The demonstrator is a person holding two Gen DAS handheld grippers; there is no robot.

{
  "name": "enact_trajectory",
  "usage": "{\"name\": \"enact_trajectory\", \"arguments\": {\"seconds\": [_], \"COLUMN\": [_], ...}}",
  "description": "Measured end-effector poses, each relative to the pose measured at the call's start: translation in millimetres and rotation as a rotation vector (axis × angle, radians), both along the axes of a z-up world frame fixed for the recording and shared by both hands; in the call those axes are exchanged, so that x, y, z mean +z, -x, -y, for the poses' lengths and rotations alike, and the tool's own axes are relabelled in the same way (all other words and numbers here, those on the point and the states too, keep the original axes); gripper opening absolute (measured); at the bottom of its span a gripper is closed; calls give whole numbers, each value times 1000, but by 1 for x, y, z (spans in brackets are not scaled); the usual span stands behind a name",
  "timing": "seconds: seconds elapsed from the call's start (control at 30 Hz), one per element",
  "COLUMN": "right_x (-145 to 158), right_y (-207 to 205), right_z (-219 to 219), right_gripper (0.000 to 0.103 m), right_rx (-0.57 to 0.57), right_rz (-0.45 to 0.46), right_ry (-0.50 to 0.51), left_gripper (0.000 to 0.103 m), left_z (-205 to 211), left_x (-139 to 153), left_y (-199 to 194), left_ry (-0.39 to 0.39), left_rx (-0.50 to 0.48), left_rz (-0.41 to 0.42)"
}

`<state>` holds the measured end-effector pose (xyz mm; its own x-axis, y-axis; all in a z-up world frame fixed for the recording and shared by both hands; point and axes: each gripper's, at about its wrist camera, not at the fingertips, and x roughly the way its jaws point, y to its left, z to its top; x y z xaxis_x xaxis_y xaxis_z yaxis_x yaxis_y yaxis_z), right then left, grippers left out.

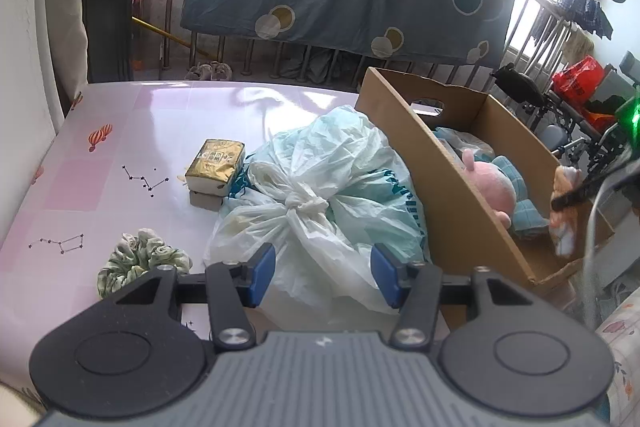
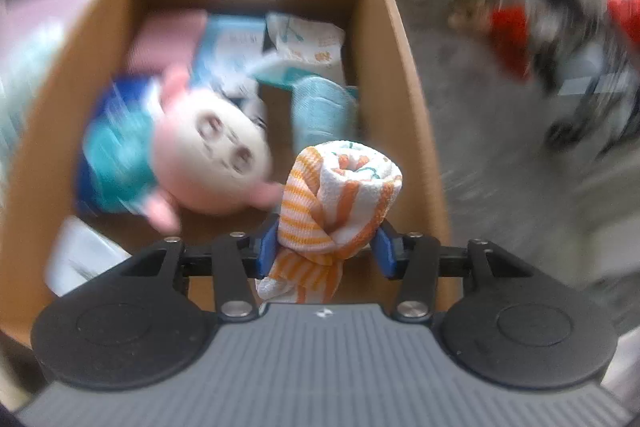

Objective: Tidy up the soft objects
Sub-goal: 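Carry the striped sock bundle into the box and open the right gripper, then grasp the gold tissue pack with the right gripper while the left grasps the green scrunchie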

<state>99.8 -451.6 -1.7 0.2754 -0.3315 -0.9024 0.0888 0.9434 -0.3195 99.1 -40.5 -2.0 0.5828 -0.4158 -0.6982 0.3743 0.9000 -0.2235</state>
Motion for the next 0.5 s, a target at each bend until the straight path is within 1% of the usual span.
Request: {"name": "enact_trajectory", "arguments": {"seconds": [0.03,0.07,0.1,0.2,0.27,0.37,0.4,0.43,0.5], "right_x": [-7,-13,-17,-15,-6,5,3,10,22], "right_y": [-1,0,2,6,7,8,4,2,1], "right_z": [-4,-7,-10,-13,-10,-13,-18,-20,-19], "right_gripper": [50,53,59,74,74,74,74,74,74], "right_rx": [30,51,67,89,78,47,33,16,-17], "right_rz": [-41,-72,-87,-68,-43,3,22,47,113], "right_ry": [44,82,111,128,119,64,40,4,-118], "left_gripper": [54,54,54,54,54,54,54,54,54], "left_z": [0,1,1,2,2,3,2,1,1], "left_x": [0,0,1,1,0,0,-1,-1,-1], "left_y": [0,0,1,2,3,4,4,5,7], "left_ry": [-2,-5,-8,-22,-33,-44,-47,-53,-79], "left_rx": [-1,-2,-3,-4,-5,-1,2,5,12], "left_rz": [1,2,3,9,14,20,21,24,38]}}
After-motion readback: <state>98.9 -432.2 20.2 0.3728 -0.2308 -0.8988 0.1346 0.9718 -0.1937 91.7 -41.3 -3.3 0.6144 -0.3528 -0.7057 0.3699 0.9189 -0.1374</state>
